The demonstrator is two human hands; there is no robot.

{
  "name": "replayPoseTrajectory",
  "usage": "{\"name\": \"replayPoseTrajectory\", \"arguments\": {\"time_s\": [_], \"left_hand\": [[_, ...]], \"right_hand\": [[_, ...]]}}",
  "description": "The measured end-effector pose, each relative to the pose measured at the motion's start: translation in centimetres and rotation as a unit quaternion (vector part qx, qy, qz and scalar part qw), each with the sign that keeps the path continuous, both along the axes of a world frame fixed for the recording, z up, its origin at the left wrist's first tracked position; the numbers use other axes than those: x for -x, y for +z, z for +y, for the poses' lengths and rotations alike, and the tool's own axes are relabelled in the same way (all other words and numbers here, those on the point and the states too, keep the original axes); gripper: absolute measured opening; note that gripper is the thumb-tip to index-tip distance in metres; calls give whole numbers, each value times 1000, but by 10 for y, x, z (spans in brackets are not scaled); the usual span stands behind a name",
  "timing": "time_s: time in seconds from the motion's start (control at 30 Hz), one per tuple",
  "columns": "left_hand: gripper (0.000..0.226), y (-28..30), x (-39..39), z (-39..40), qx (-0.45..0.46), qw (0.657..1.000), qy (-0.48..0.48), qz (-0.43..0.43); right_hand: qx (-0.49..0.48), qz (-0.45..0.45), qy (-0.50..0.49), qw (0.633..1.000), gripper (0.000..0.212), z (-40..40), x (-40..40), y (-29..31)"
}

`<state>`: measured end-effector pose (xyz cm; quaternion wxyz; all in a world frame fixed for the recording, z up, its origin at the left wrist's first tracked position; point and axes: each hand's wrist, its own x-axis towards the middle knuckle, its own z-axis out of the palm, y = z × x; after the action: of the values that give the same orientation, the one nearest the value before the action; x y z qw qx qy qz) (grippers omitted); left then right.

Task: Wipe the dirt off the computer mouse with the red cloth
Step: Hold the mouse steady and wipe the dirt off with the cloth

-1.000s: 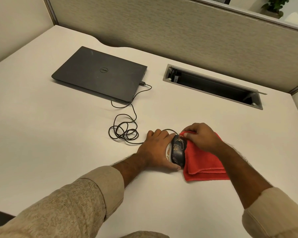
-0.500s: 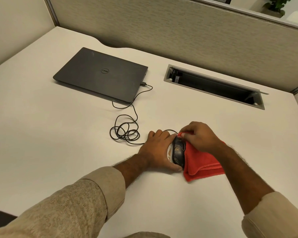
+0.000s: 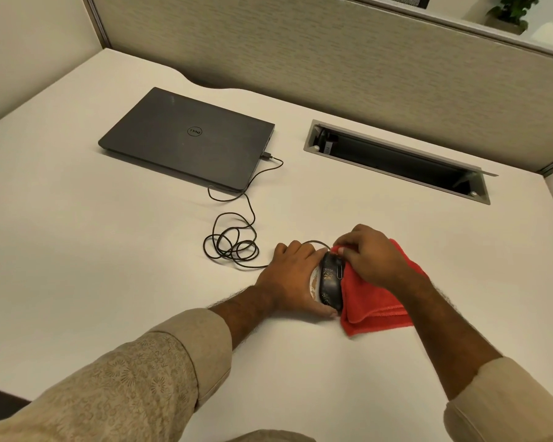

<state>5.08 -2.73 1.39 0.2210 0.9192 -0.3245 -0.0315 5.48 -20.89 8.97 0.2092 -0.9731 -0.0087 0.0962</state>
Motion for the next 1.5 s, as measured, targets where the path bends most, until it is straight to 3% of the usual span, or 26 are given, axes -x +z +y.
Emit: {"name": "replayPoseTrajectory", "arguments": {"time_s": [0.07,0.13,0.2,0.3,0.37,0.47,0.53,0.63,0.7,0.87,1.03,1.13,1.2,1.37,1.5], "left_hand": [[106,0,0,0,4,1000,3,1],[105,0,-1,0,6,1000,2,2],[106,-1,-1,0,5,1000,-1,5],[108,-2,-1,1,4,1000,-5,2],[110,-1,0,0,2,1000,-6,0],[107,0,-1,0,3,1000,-1,1],[106,-1,-1,0,1,1000,-2,1],[108,-3,-1,0,2,1000,-2,-3],[107,-2,-1,-1,2,1000,0,-3],[99,-1,0,-2,10,1000,5,-1],[103,-1,0,-1,18,1000,6,-5],[97,-2,1,-3,21,1000,14,-6],[99,-3,1,-3,21,1000,13,-7],[103,-3,-1,-2,16,1000,5,-5],[92,-3,1,-3,29,999,16,-11]], "right_hand": [[-56,4,1,998,16,1,4,3],[-103,65,31,992,14,0,9,7],[-85,105,71,988,14,1,13,8],[-37,12,36,999,14,0,13,4],[-68,-29,-3,997,15,0,13,4],[-125,50,28,991,13,-1,15,8],[-88,99,76,988,12,1,19,8],[-30,6,41,999,14,2,19,5],[-63,-41,0,997,15,5,19,5],[-75,23,83,993,12,8,28,2],[-79,-54,3,995,15,5,29,1],[-125,20,56,990,12,7,33,3],[-91,46,96,990,11,10,35,0],[-87,-53,-6,995,15,7,30,-2],[-93,17,84,992,13,12,35,-5]]}}
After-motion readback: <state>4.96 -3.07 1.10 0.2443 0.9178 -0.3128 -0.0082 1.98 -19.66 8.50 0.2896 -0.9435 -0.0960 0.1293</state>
